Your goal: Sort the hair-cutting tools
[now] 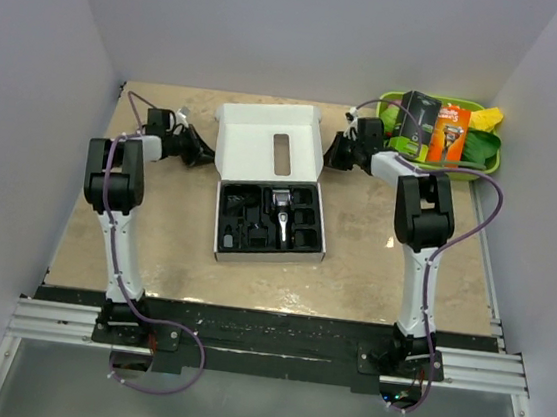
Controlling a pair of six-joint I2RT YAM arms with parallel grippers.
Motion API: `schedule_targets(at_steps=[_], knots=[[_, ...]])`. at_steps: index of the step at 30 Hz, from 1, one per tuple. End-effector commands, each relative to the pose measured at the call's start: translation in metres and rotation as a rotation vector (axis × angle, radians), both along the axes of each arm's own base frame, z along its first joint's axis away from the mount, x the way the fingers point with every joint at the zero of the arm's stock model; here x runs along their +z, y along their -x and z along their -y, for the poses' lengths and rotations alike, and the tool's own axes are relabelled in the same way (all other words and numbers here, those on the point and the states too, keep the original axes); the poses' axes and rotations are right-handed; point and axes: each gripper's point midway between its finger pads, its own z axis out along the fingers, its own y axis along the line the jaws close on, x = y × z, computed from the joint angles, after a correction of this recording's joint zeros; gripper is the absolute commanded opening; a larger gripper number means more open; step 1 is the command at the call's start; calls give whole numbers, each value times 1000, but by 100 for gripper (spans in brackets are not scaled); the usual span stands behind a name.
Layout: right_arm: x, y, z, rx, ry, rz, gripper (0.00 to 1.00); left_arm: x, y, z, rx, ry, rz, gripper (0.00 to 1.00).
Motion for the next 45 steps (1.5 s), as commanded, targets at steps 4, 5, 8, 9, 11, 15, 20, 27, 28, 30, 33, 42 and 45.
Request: schedule_targets(at_steps=[4,5,8,9,11,15,20,27,28,30,33,42,45], knots=[[28,0,-38,220,-346,69,0,8,-10,35,-77,187,71,0],[31,1,-41,234,-384,59,0,11,-12,41,-93,204,102,0],[39,6,-52,304,-463,56,0,25,-15,50,-120,255,146,0],[44,6,-53,322,-478,82,0,30,-15,52,-121,271,150,0],[56,9,-57,348,-506,95,0,46,-15,57,-145,283,196,0],[84,9,-57,374,-522,180,0,79,-15,62,-174,312,269,0],[127,16,-57,405,-530,276,0,122,-10,66,-214,315,359,0],[170,44,-51,424,-485,360,0,154,14,74,-264,304,416,0],[172,47,-52,426,-480,366,0,156,20,76,-267,294,405,0],[166,57,-51,424,-459,341,0,151,29,76,-273,274,404,0],[163,71,-51,425,-431,337,0,146,43,75,-264,256,390,0],[155,98,-48,410,-352,334,0,126,70,65,-201,134,315,0],[151,102,-47,394,-325,327,0,123,77,59,-169,84,294,0]])
